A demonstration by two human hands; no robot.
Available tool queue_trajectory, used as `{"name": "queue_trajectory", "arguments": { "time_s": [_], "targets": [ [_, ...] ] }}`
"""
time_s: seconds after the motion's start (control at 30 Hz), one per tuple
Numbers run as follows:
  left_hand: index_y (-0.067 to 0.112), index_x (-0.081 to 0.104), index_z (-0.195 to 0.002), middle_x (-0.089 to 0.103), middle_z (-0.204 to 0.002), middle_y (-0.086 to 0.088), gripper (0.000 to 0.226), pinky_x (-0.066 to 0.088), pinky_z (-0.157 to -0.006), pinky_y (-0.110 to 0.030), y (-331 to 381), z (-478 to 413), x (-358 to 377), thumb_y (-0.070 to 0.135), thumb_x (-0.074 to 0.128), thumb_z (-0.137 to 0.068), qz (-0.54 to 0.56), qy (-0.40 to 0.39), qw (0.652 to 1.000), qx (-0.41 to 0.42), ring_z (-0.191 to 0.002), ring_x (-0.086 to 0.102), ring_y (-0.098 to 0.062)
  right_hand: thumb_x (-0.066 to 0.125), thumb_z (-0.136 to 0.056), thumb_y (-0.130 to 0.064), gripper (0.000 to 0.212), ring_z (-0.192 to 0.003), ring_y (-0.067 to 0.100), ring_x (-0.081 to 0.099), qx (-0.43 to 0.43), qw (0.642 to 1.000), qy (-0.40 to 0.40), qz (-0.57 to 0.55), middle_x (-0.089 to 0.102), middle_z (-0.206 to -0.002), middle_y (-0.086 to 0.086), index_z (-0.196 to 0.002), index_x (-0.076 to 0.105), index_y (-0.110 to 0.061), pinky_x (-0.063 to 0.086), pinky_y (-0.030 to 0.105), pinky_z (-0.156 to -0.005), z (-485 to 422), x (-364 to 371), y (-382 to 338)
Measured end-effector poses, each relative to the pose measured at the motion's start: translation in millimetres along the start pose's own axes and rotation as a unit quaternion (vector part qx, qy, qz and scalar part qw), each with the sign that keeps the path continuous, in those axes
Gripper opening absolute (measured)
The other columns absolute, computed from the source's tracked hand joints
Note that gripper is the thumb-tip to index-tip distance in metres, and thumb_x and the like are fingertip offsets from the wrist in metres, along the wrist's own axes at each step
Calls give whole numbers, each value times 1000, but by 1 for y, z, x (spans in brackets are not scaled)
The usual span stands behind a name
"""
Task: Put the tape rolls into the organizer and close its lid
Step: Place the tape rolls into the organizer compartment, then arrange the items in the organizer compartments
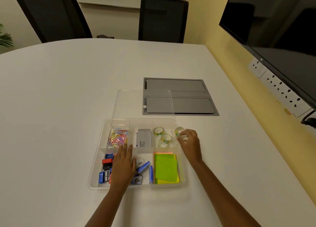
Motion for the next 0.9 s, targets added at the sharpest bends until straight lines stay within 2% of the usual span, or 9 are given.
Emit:
{"name": "queue_trajectory", "arguments": {
  "time_s": [0.1,0.23,0.4,0.47,0.6,0.77,0.9],
  "targets": [
    [14,17,-144,15,-156,-10,53,14,-119,-41,0,0,0,30,34,-96,1,-2,1000,-3,-145,9,-27,63,-85,-4,17,-113,30,56,-86,991,-86,52,50,-129,17,-101,63,3,46,33,-95,7,19,-21],
    [15,15,-144,13,-156,-9,53,11,-119,-41,1,1,0,31,33,-97,-5,-7,1000,-5,-145,8,-26,54,-90,-6,18,-117,27,54,-145,970,-166,100,45,-139,11,-105,62,-1,44,29,-96,22,42,-32],
    [15,14,-144,13,-156,-9,53,8,-119,-42,1,0,-1,32,31,-97,-24,-8,1000,-4,-145,8,-27,45,-95,-10,30,-129,25,44,-146,971,-128,140,41,-144,10,-124,53,-6,40,31,-105,30,41,-22],
    [15,13,-144,14,-156,-9,53,8,-119,-42,2,1,-1,32,31,-97,-27,-8,1000,-4,-145,8,-27,41,-97,-11,36,-137,24,35,-126,972,-123,155,32,-151,9,-133,44,-7,37,31,-109,33,37,-11],
    [16,9,-145,11,-157,-8,54,6,-119,-41,1,4,0,35,27,-97,-45,-17,999,-8,-146,6,-26,34,-98,-2,48,-144,18,19,-96,962,-166,195,7,-158,7,-144,18,-5,34,23,-110,45,37,13],
    [17,6,-145,9,-158,-7,55,4,-119,-41,2,14,1,37,24,-97,-67,-24,997,-9,-146,5,-25,34,-94,6,56,-140,14,30,-84,959,-163,217,3,-159,4,-145,14,-6,48,23,-96,60,35,21],
    [16,4,-145,7,-158,-8,56,4,-119,-42,2,29,2,38,22,-97,-90,-28,995,-15,-146,3,-27,35,-94,7,56,-137,16,36,-86,957,-167,221,5,-159,4,-145,15,-6,52,26,-92,73,32,23]
  ]
}}
Point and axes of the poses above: each hand's wrist, its own z-axis away from the middle knuckle, its own x-axis out of the palm, y = z × x, the point moved 5 cm from there along -z, towards the middle knuckle
